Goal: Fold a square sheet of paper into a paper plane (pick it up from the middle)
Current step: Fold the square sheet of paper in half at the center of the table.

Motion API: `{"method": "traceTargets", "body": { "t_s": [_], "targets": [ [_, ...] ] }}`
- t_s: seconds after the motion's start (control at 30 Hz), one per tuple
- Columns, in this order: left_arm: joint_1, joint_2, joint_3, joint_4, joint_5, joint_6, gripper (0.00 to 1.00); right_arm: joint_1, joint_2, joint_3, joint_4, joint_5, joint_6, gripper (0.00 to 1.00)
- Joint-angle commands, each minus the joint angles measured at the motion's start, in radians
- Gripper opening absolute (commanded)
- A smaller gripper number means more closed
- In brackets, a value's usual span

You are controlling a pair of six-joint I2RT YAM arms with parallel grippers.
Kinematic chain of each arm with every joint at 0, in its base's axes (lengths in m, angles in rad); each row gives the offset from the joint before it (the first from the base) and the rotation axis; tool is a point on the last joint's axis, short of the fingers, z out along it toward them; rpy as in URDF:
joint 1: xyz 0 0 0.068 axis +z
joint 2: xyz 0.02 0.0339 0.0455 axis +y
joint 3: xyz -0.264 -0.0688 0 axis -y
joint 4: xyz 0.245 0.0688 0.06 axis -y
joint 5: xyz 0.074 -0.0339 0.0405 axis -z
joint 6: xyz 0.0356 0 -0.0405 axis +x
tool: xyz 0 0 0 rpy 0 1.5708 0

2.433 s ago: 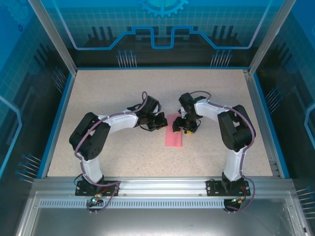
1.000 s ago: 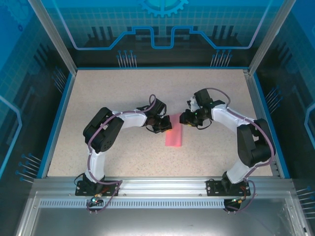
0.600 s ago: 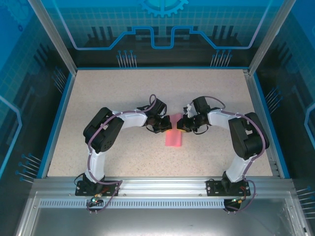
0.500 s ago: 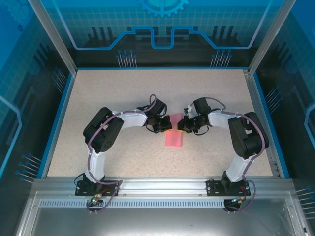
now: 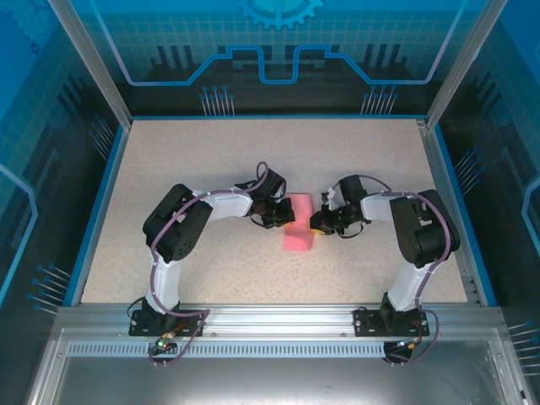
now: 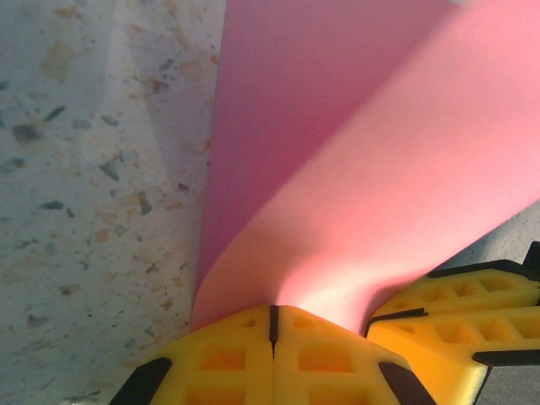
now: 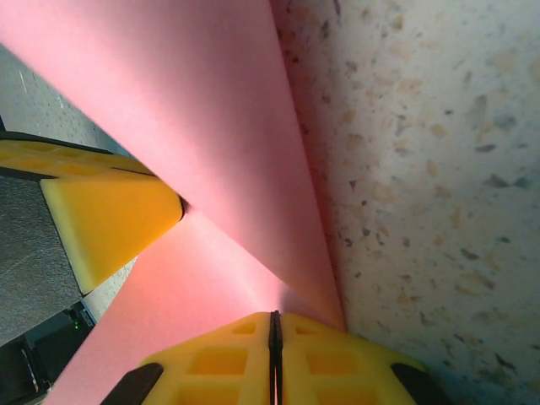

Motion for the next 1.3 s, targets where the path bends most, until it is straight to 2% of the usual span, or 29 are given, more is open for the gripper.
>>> {"method": "traceTargets", "body": {
  "t_s": [0.0, 0.17, 0.33, 0.67, 0.97, 1.27],
  "targets": [
    [-0.012, 0.048, -0.007, -0.103, -0.041, 0.025, 0.0, -0.005, -0.02, -0.018, -0.026, -0.001, -0.017, 0.11],
    [-0.012, 0.046, -0.007, -0.103, -0.04, 0.028, 0.0, 0.031, -0.073, -0.035, 0.019, -0.061, 0.01, 0.12],
    [-0.012, 0.045, -0.009, -0.103, -0.04, 0.029, 0.0, 0.056, -0.062, -0.059, 0.04, -0.041, 0.026, 0.11],
    [-0.012, 0.043, -0.008, -0.102, -0.039, 0.031, 0.0, 0.044, -0.013, -0.104, 0.058, -0.006, 0.023, 0.1],
    [-0.012, 0.042, -0.009, -0.103, -0.039, 0.031, 0.0, 0.05, -0.144, -0.113, 0.068, -0.069, 0.054, 0.1],
    [-0.012, 0.045, -0.007, -0.103, -0.038, 0.031, 0.0, 0.066, -0.081, -0.168, 0.092, -0.041, 0.053, 0.1]
  ]
}}
